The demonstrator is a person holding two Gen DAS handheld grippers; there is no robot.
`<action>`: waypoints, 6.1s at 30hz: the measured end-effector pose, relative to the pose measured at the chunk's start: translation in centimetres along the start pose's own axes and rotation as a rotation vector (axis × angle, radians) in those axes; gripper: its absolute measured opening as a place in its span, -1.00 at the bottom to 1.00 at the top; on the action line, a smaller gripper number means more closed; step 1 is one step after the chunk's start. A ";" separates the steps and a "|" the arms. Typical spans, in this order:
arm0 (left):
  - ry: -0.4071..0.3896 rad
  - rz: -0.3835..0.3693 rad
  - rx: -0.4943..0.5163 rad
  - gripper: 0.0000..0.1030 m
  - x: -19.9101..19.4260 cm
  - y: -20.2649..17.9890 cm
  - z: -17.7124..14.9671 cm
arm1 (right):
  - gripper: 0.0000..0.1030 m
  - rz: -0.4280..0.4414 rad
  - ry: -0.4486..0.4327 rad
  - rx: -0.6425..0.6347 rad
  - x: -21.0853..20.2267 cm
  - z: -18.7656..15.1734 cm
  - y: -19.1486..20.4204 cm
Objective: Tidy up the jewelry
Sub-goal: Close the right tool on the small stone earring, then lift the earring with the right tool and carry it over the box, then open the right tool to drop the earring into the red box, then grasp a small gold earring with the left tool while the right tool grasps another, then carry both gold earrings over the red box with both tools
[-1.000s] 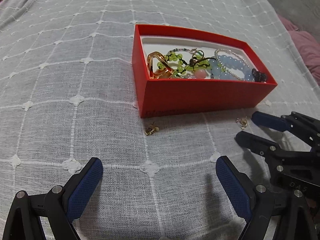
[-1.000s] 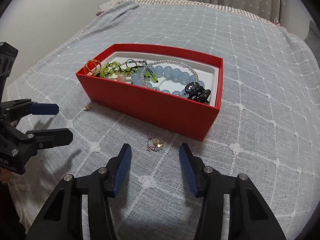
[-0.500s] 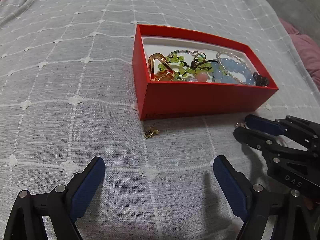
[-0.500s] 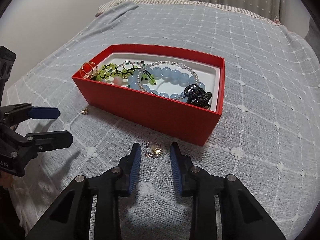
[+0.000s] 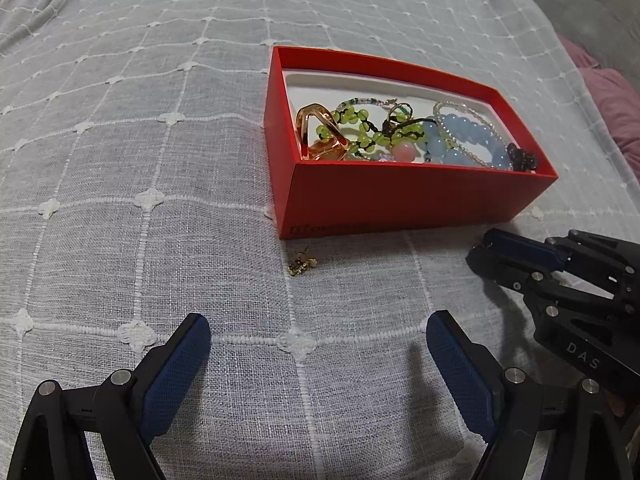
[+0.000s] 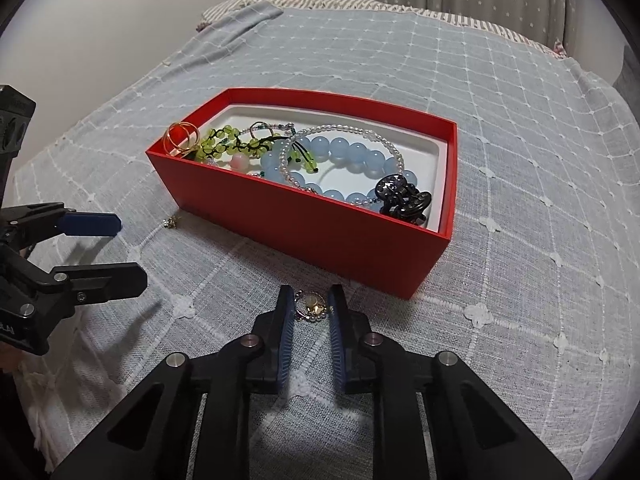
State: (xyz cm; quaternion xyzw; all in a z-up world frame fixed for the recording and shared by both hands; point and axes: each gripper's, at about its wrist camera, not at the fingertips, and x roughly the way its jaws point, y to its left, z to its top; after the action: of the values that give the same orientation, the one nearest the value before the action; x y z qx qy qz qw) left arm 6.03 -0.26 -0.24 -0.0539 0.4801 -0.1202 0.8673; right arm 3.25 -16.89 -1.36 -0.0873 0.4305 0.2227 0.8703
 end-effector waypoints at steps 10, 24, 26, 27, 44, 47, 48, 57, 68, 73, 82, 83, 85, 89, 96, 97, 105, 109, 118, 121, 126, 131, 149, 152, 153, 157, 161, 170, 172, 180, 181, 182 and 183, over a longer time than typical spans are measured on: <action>-0.001 0.000 -0.002 0.73 0.1 0.3 0.0 | -0.66 0.006 -0.004 0.000 -0.1 0.0 0.1; -0.001 0.000 -0.005 0.72 0.1 0.3 0.0 | -0.75 0.010 -0.012 0.000 -0.7 0.1 -0.2; -0.001 0.000 -0.004 0.72 0.1 0.3 0.0 | -0.75 0.011 -0.014 0.003 -0.9 0.1 -0.3; -0.001 0.000 -0.004 0.72 0.1 0.3 0.1 | -0.75 0.011 -0.019 0.006 -1.0 0.1 -0.4; 0.002 0.002 0.005 0.71 0.3 0.4 0.1 | -0.31 0.046 0.012 0.026 -0.3 -0.5 -0.9; 0.002 0.003 0.005 0.71 0.3 0.3 0.1 | -0.52 0.045 0.015 0.032 -0.3 -0.3 -1.0; 0.002 0.003 0.005 0.71 0.3 0.3 0.1 | -0.59 0.045 0.015 0.037 -0.3 -0.3 -1.1; 0.000 0.009 0.010 0.64 0.3 0.2 0.0 | -0.72 0.040 0.008 0.023 -0.5 -0.2 -0.9; -0.014 -0.001 0.007 0.52 0.5 0.2 0.4 | -0.72 0.058 -0.021 0.039 -1.7 -0.2 -1.5; -0.013 0.004 0.013 0.52 0.7 -0.1 0.5 | -0.61 0.081 0.020 0.036 -0.6 -0.8 -1.6; -0.016 -0.005 0.020 0.52 0.9 -0.8 0.7 | -0.65 0.039 0.028 -0.003 0.1 -0.2 -0.8; -0.017 -0.007 0.024 0.52 0.9 -0.9 0.6 | -0.65 0.035 0.024 -0.006 -0.1 -0.2 -0.5; -0.019 -0.010 0.032 0.50 0.8 -1.1 0.6 | -0.65 0.037 0.015 0.002 -0.3 -0.1 -0.7; -0.022 -0.015 0.033 0.49 0.7 -1.2 0.5 | -0.65 0.041 0.000 0.005 -0.9 0.2 -0.6; -0.024 -0.030 0.011 0.45 0.7 -1.0 0.8 | -0.65 0.042 -0.049 -0.003 -3.4 0.2 -0.4; -0.024 -0.030 0.010 0.45 0.7 -1.0 0.8 | -0.65 0.041 -0.061 -0.005 -3.9 0.4 -0.3; -0.027 -0.017 0.013 0.45 0.7 -1.2 0.7 | -0.65 0.024 -0.143 0.020 -5.6 3.0 -0.1; -0.028 -0.008 0.011 0.45 0.8 -1.0 0.8 | -0.64 -0.006 -0.158 0.027 -5.1 4.0 -0.4; -0.030 0.004 0.012 0.45 1.0 -1.1 1.2 | -0.61 -0.022 -0.152 0.036 -4.2 4.6 -1.1; -0.032 0.009 0.023 0.45 0.9 -1.3 1.1 | -0.37 -0.011 -0.147 0.043 -4.3 4.7 -1.2; -0.030 0.022 0.050 0.34 0.7 -1.2 0.8 | -0.31 -0.013 -0.155 0.059 -6.0 3.9 -1.3; -0.028 0.006 0.056 0.13 0.6 -0.5 0.7 | -0.31 -0.022 -0.141 0.078 -7.3 2.1 -1.3; -0.007 0.026 0.177 -0.39 2.1 -0.9 1.2 | -0.31 -0.002 -0.022 0.056 -5.1 -0.5 0.0; 0.000 0.049 0.178 -0.57 2.3 -1.0 1.4 | -0.31 -0.015 -0.009 0.066 -4.8 -0.6 -0.3; 0.000 0.057 0.179 -0.66 2.3 -1.0 1.4 | -0.31 -0.017 -0.005 0.071 -4.7 -0.6 -0.4; -0.002 0.074 0.178 -0.95 2.1 -0.8 1.4 | -0.31 -0.023 0.007 0.078 -4.3 -0.6 -0.7; -0.013 0.069 0.174 -1.00 1.6 -0.7 1.2 | -0.31 -0.023 0.023 0.079 -3.9 -0.7 -0.7; -0.037 0.050 0.193 -1.00 0.2 -1.1 0.7 | -0.31 0.007 0.073 0.093 -1.9 -0.9 -0.5; -0.038 0.047 0.190 -1.00 0.1 -1.1 0.6 | -0.31 0.006 0.071 0.099 -1.5 -0.8 -0.6; -0.037 0.047 0.183 -1.00 0.0 -1.1 0.5 | -0.40 -0.020 0.057 0.086 -0.3 -0.3 -0.1; -0.034 0.048 0.180 -1.00 0.1 -1.1 0.6 | -0.47 -0.028 0.056 0.084 -0.2 -0.3 0.0; -0.030 0.049 0.177 -1.00 0.2 -1.0 0.6 | -0.51 -0.032 0.055 0.085 -0.1 -0.2 0.0; -0.027 0.050 0.175 -1.00 0.3 -1.0 0.6 | -0.57 -0.036 0.056 0.087 0.0 -0.1 0.0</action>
State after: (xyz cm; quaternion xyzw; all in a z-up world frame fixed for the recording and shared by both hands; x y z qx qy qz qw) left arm 6.51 -1.34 0.07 0.0326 0.4572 -0.1395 0.8777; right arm 3.18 -16.92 -1.45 -0.0632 0.4623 0.1853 0.8649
